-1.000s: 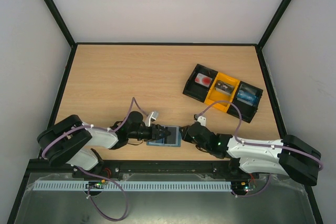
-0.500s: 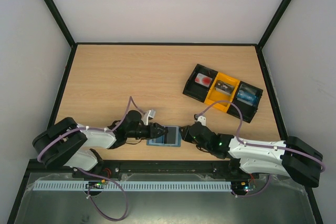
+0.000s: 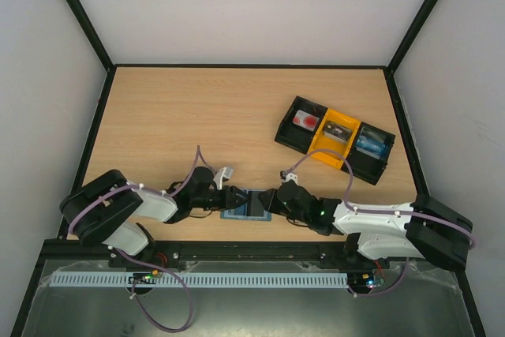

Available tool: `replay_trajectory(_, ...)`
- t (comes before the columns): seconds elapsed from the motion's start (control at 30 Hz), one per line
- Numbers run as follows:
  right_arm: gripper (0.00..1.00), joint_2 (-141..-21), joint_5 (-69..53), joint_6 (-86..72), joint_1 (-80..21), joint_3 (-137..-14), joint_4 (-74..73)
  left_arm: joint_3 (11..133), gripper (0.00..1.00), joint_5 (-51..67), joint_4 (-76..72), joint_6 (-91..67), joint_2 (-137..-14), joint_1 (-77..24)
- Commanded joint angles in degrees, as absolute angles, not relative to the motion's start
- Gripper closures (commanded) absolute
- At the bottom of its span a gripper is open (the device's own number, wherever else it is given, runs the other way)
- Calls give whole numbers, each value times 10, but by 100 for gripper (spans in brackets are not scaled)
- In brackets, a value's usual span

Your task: Take the credit cards out of the card holder

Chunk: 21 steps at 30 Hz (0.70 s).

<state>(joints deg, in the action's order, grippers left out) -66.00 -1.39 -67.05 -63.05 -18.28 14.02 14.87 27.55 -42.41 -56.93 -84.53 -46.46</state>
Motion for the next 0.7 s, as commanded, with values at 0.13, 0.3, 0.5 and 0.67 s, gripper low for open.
replay_trajectory(0.13,82,-727,-40,-671,-634,-192,171,143,58,271,-448,-559,-885,-460)
replay_trajectory(0.3,82,-746,-42,-675,-634,-185,172,143,59,268,-440,-557,-889,-456)
replay_trajectory(0.5,82,-753,-32,-680,-634,-173,162,143,59,269,-439,-557,-891,-455)
replay_trajectory(0.67,82,-751,-34,-694,-634,-149,184,142,62,274,-449,-561,-895,-455)
